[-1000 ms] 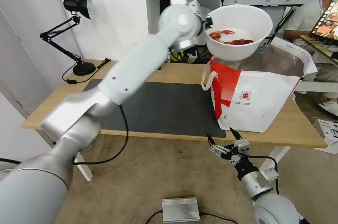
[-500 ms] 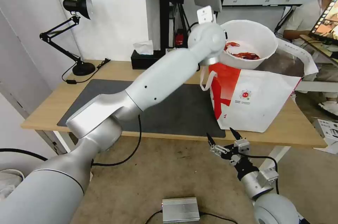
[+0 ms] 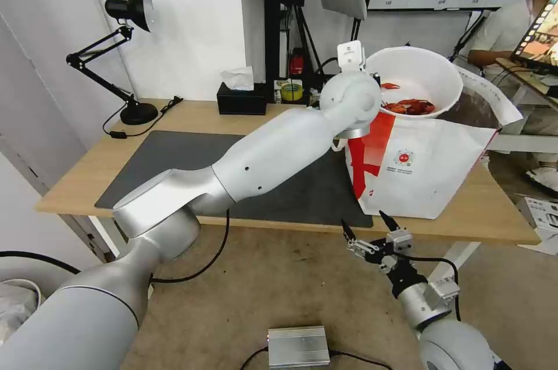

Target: Pick up the trash from the table and place it into the takeout bag.

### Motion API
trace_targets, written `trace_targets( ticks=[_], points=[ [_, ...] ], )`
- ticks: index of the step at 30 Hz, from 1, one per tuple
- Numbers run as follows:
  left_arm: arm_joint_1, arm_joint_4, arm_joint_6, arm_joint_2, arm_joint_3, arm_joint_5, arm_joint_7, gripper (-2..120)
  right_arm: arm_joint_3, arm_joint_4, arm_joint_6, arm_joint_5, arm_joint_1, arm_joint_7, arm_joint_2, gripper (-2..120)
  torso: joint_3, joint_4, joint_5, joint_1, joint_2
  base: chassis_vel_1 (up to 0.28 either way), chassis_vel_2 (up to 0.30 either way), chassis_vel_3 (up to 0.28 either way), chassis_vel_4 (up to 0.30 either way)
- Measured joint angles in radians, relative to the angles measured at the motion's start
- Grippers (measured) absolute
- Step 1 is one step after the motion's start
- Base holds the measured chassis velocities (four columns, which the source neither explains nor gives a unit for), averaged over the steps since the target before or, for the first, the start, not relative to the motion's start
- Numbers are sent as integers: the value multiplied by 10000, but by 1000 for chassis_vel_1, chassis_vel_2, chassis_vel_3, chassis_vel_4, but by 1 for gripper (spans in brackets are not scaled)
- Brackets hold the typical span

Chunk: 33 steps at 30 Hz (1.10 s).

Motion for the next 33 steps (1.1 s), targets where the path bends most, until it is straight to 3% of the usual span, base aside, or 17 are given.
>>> trace_targets(
  ticks=[15, 22, 28, 33],
  points=[
    [-282, 24, -259, 65, -147, 123, 30, 0, 0, 0, 0, 0, 1, 0, 0, 100, 1, 1, 0, 0, 0, 0, 0, 0, 0],
    [-326, 52, -340, 218, -19, 815, 84, 0, 0, 0, 0, 0, 0, 0, 0, 100, 1, 1, -1, 0, -1, 0, 0, 0, 0],
    [-322, 246, -608, 194, 130, 1525, 479, 0, 0, 0, 0, 0, 0, 0, 0, 100, 1, 1, -1, 0, 0, 0, 0, 0, 0],
    [-212, -158, -656, 384, 342, 1568, 610, 0, 0, 0, 0, 0, 0, 0, 0, 100, 1, 0, -1, 0, 0, 0, 0, 0, 0]
  ],
)
